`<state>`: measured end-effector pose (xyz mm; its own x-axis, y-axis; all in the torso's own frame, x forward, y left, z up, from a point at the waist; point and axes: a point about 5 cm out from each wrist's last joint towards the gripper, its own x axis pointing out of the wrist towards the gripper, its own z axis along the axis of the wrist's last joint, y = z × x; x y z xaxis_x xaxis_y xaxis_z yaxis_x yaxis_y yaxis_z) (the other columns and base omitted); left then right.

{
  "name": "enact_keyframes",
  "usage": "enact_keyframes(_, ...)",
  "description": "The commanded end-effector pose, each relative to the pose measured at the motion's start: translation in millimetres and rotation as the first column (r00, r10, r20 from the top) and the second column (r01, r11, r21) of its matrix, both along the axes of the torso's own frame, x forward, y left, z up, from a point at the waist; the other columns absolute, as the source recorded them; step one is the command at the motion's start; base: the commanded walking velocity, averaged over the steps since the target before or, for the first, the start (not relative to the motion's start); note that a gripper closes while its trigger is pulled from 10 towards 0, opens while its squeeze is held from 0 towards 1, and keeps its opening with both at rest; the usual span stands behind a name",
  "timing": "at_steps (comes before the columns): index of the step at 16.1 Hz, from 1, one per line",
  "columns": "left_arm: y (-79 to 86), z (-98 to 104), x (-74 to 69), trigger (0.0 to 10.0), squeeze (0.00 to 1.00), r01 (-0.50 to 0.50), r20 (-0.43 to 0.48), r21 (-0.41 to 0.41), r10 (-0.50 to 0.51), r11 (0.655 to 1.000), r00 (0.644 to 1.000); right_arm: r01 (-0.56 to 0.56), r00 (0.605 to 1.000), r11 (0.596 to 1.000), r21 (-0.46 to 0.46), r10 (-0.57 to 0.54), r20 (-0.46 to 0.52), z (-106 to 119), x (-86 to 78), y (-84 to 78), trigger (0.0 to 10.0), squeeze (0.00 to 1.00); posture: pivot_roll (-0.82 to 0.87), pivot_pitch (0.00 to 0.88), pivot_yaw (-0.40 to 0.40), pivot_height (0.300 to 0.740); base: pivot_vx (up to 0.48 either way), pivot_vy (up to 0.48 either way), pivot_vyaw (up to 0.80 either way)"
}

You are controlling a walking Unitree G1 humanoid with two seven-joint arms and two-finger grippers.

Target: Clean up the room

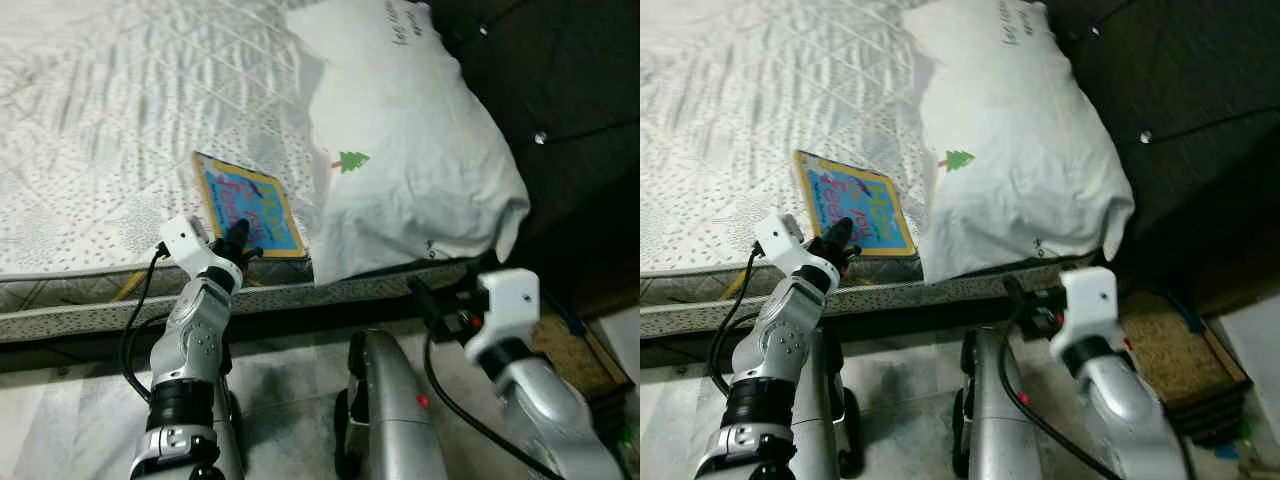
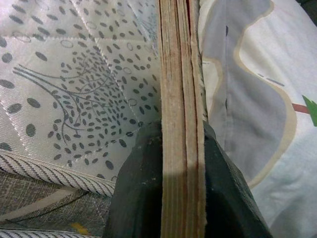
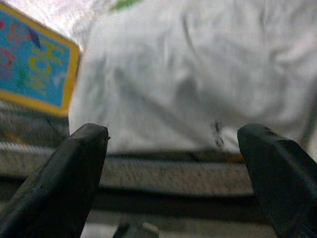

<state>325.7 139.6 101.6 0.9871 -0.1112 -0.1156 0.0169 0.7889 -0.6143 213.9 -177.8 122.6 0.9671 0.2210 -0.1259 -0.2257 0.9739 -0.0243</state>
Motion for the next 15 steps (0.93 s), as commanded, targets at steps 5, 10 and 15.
enact_keyframes(5,-2.0,3,16.7,10.0,0.00,0.047,0.017,-0.029,-0.046,0.998,0.999,0.027,1.000,0.999,-0.017,-0.027,0.000,10,-4.5,-8.3,10.0,0.00,-0.19,0.278,-0.115,0.560,0.000,0.000,0.00)
enact_keyframes(10,-12.9,1,31.8,10.0,0.00,0.154,-0.050,-0.037,-0.156,0.987,0.987,0.020,1.000,0.999,-0.028,-0.020,0.001,15,-6.9,-7.1,10.0,0.00,-0.22,0.274,-0.122,0.560,0.000,0.000,0.00)
enact_keyframes(15,-19.7,-10,33.6,10.0,0.11,0.232,-0.160,-0.023,-0.233,0.972,0.959,0.026,1.000,0.998,-0.053,-0.026,0.008,17,-4.4,-10.9,10.0,0.00,-0.22,0.264,-0.124,0.560,0.000,0.000,0.00)
